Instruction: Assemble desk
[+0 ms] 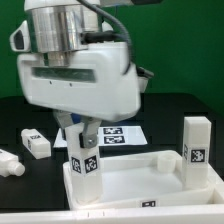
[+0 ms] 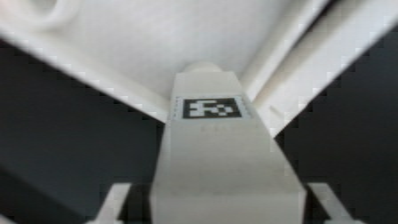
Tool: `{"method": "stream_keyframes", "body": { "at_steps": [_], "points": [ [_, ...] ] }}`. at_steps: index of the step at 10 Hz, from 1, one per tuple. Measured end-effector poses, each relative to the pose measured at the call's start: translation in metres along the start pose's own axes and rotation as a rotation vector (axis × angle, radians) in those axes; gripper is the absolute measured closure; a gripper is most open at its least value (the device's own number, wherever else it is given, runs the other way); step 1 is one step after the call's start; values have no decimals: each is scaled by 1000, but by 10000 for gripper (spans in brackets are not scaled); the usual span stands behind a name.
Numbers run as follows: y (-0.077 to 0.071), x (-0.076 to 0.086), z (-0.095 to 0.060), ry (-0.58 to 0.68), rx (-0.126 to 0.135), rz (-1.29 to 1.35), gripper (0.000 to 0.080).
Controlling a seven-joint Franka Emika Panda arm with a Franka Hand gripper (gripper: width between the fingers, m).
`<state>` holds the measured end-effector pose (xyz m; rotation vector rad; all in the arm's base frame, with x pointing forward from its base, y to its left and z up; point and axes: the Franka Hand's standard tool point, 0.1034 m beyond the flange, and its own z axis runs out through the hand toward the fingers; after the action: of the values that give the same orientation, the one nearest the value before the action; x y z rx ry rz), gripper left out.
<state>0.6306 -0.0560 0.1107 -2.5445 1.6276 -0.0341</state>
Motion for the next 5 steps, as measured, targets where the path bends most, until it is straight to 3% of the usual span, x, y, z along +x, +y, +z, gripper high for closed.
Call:
{"method": "stream_keyframes", "body": {
  "at_steps": [1,5],
  "points": [
    [1,-1,0,-21,17,154,515],
    [-2,-7,1,-20,15,378,514]
  ]
}}
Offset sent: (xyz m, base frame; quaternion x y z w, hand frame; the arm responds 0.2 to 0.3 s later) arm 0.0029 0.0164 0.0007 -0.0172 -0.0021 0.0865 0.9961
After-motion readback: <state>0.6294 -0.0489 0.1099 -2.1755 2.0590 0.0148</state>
